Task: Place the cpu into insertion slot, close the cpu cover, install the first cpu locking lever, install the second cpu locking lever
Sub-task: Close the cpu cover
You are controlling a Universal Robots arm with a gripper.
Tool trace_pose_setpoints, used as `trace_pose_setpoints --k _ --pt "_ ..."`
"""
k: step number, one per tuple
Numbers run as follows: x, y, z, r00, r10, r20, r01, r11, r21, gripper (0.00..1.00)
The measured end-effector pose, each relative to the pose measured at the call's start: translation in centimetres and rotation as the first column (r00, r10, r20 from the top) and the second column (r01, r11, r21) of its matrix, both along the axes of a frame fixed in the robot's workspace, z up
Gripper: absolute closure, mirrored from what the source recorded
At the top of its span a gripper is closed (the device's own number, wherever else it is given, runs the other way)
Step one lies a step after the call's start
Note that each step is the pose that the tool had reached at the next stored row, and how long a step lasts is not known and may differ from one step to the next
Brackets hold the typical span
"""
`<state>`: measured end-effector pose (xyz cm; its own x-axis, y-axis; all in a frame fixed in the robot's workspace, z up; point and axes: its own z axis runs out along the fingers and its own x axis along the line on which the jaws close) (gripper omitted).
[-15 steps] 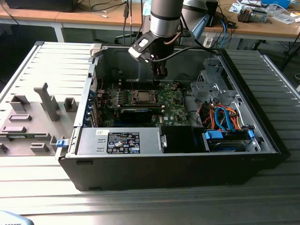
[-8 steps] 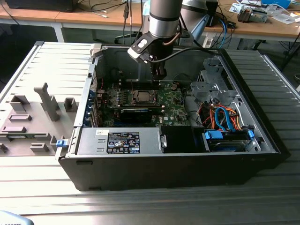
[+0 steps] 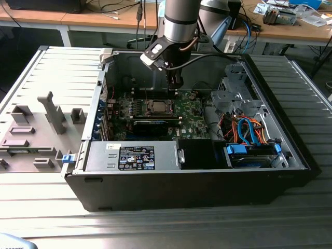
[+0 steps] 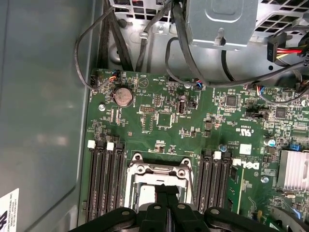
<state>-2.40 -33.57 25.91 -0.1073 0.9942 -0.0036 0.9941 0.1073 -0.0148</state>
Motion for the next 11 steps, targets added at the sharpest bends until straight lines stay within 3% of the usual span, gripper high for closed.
trace_pose_setpoints --k 11 --pt "-0.7 0.0 -0.56 1.0 0.0 0.0 0.0 1.0 0.0 0.89"
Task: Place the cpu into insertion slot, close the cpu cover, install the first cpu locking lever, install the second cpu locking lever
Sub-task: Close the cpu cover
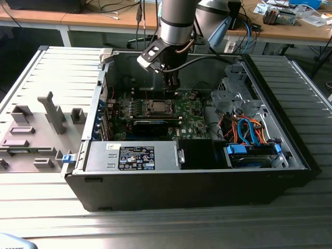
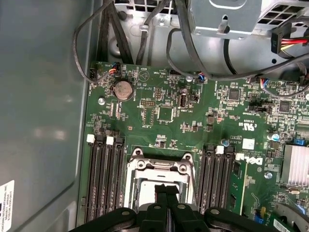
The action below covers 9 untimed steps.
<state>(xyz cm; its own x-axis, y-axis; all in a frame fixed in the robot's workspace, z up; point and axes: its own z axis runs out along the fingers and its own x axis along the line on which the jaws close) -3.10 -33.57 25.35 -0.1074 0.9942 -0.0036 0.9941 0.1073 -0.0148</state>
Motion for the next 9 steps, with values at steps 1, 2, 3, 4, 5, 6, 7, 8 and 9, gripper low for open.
trace_pose_setpoints --k 1,2,3,4,5,6,7,8,9 --pt "-0.06 0.0 -0.06 1.0 0.0 0.0 0.0 1.0 -0.0001 0.89" --pt "-0.11 0.0 -0.11 1.0 0.0 0.0 0.0 1.0 0.0 0.89" --pt "-0.14 0.0 -0.15 1.0 0.0 0.0 0.0 1.0 0.0001 0.89" --pt "-0.22 0.0 -0.22 1.0 0.0 0.0 0.0 1.0 -0.0001 0.89" --pt "-0.28 0.0 -0.3 1.0 0.0 0.0 0.0 1.0 0.0 0.89" --pt "-0.34 0.0 -0.38 1.0 0.0 0.0 0.0 1.0 0.0 0.89" --pt "-0.36 0.0 -0.43 1.0 0.0 0.0 0.0 1.0 0.0 0.89" --pt "-0.37 0.0 -0.48 1.0 0.0 0.0 0.0 1.0 -0.0001 0.89" --pt "-0.4 0.0 -0.55 1.0 0.0 0.0 0.0 1.0 0.0 0.89"
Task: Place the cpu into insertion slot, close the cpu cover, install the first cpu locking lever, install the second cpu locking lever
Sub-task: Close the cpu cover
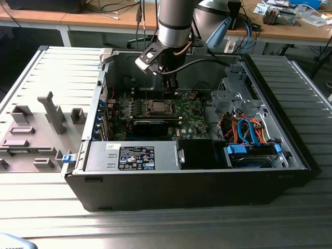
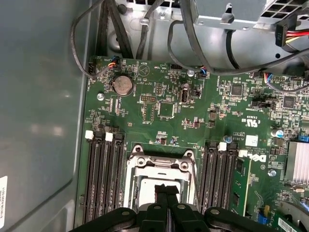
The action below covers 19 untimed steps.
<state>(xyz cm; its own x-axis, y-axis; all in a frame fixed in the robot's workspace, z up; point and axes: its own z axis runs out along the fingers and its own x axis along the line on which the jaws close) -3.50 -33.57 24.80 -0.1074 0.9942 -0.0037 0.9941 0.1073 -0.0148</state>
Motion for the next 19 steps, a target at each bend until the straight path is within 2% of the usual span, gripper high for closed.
trace_pose_setpoints --k 11,15,19 --pt "-0.24 0.0 -0.81 1.0 0.0 0.0 0.0 1.0 0.0 0.89" --pt "-0.39 -0.01 -1.37 1.0 0.0 0.0 0.0 1.0 0.0 0.89" --pt "-1.13 -0.02 -1.92 1.0 0.0 -0.0001 0.0 1.0 -0.0001 0.89"
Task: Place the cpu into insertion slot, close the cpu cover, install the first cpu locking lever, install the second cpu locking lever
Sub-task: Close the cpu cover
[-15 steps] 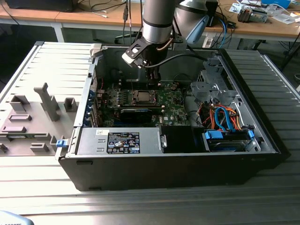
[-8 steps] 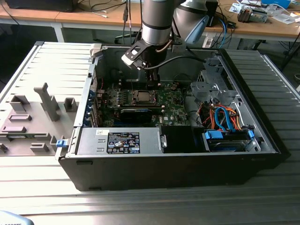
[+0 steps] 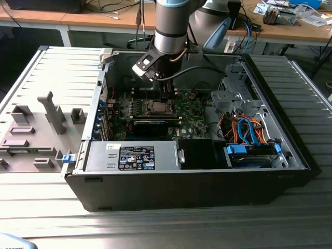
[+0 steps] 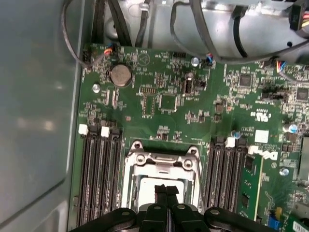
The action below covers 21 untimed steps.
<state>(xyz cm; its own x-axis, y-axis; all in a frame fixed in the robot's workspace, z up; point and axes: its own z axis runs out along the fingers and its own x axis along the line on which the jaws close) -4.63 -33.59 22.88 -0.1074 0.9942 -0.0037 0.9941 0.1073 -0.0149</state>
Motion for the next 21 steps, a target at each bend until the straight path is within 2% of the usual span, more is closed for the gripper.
trace_pose_setpoints --k 5,14,18,21 --pt "-1.26 0.0 -0.65 1.0 0.0 0.0001 0.0 1.0 0.0005 0.89" --pt "-2.77 -0.03 -2.55 1.0 0.0 -0.0008 0.0 1.0 -0.0009 0.89" --pt "-2.61 -0.09 -2.6 1.0 0.001 -0.0008 -0.001 1.0 0.0003 0.89" --pt "-1.18 -0.14 -2.6 1.0 0.002 -0.0052 -0.002 1.0 0.0004 0.89"
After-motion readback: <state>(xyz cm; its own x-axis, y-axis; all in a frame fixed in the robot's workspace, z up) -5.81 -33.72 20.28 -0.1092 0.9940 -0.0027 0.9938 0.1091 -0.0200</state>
